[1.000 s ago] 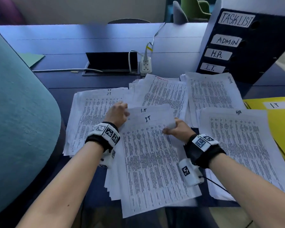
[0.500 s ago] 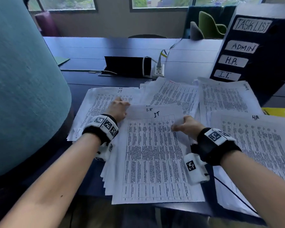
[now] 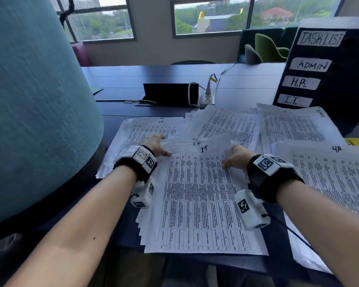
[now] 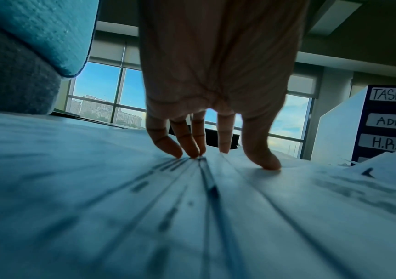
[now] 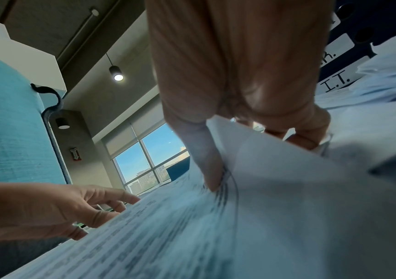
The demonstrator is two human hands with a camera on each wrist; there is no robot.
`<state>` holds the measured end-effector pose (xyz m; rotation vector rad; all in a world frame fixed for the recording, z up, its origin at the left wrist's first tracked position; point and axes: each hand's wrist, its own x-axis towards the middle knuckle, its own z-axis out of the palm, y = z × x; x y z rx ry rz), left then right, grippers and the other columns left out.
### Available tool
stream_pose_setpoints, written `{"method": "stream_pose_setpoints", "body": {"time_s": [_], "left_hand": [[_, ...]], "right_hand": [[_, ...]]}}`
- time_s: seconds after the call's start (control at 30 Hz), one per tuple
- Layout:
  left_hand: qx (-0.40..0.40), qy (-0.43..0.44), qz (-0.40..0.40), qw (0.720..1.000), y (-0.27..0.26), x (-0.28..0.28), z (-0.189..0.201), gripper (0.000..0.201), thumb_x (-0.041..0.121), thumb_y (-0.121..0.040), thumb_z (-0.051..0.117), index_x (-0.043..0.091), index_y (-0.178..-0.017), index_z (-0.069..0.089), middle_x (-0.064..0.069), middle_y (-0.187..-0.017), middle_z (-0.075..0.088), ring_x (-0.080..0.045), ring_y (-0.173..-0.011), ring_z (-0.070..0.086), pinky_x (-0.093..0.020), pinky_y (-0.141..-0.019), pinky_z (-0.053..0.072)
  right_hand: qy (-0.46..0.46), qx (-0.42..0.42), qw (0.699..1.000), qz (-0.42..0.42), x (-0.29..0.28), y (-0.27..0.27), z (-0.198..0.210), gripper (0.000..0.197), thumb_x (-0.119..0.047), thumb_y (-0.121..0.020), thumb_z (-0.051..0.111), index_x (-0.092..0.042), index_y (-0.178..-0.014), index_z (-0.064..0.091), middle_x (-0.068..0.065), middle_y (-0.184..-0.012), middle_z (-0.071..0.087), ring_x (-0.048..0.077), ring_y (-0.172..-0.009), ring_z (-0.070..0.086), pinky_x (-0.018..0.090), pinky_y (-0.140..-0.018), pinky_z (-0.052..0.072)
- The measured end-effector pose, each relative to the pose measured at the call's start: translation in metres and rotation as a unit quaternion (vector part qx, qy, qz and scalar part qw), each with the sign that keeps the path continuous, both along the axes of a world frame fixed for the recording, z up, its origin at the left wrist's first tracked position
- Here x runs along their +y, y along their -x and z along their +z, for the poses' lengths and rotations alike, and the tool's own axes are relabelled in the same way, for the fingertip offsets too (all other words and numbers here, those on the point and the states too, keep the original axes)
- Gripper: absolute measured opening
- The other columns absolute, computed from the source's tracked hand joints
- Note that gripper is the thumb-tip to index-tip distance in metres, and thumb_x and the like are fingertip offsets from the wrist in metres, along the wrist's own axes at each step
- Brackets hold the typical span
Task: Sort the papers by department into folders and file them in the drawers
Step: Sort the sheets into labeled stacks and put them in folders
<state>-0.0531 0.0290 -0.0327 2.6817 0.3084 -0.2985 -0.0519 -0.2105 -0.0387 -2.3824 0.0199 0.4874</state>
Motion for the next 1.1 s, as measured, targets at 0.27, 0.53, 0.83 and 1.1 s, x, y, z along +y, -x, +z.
{"method": "stream_pose_setpoints", "body": {"time_s": [0.27,0.53,0.83,1.1], "left_hand": [[0.042,-0.051,-0.034,0.997,-0.014,0.004,-0.002,0.062,0.038,-0.075,0.071,0.019,-0.127,0.046,-0.014,-0.135,0.036,-0.032,-0.125,0.037,-0.05,-0.108,0.03],[0.036,-0.089,-0.044,0.994,-0.015,-0.005,0.0,0.054,0.036,-0.083,0.065,0.011,-0.128,0.049,-0.013,-0.133,0.043,-0.031,-0.126,0.036,-0.038,-0.108,0.03],[-0.007,0.448,-0.055,0.892,-0.002,0.0,0.026,0.018,-0.014,-0.087,0.042,-0.001,-0.091,0.054,-0.009,-0.079,0.063,-0.01,-0.059,0.064,-0.018,-0.053,0.054],[0.041,0.328,-0.03,0.943,-0.01,-0.008,0.045,0.034,0.022,-0.096,0.033,0.005,-0.093,0.062,-0.012,-0.099,0.063,-0.023,-0.087,0.06,-0.035,-0.086,0.039]], "right_hand": [[0.025,0.007,1.0,-0.001,0.003,0.001,0.008,0.054,-0.005,-0.074,0.073,-0.001,-0.123,0.05,0.015,-0.121,0.058,0.03,-0.115,0.053,0.041,-0.103,0.04],[0.046,-0.074,0.996,-0.003,0.008,0.015,0.024,0.038,-0.004,-0.086,0.06,0.006,-0.121,0.05,0.018,-0.123,0.052,0.029,-0.115,0.051,0.029,-0.09,0.043],[0.137,-0.267,0.945,0.129,0.012,0.006,0.055,0.078,-0.015,-0.073,0.074,-0.017,-0.139,0.031,0.004,-0.142,0.037,0.023,-0.132,0.031,0.059,-0.109,0.011],[0.309,-0.34,0.825,0.329,0.047,0.028,0.041,0.038,-0.007,-0.094,0.047,-0.021,-0.062,0.032,-0.004,-0.062,0.045,0.008,-0.057,0.045,0.033,-0.086,0.047]]}}
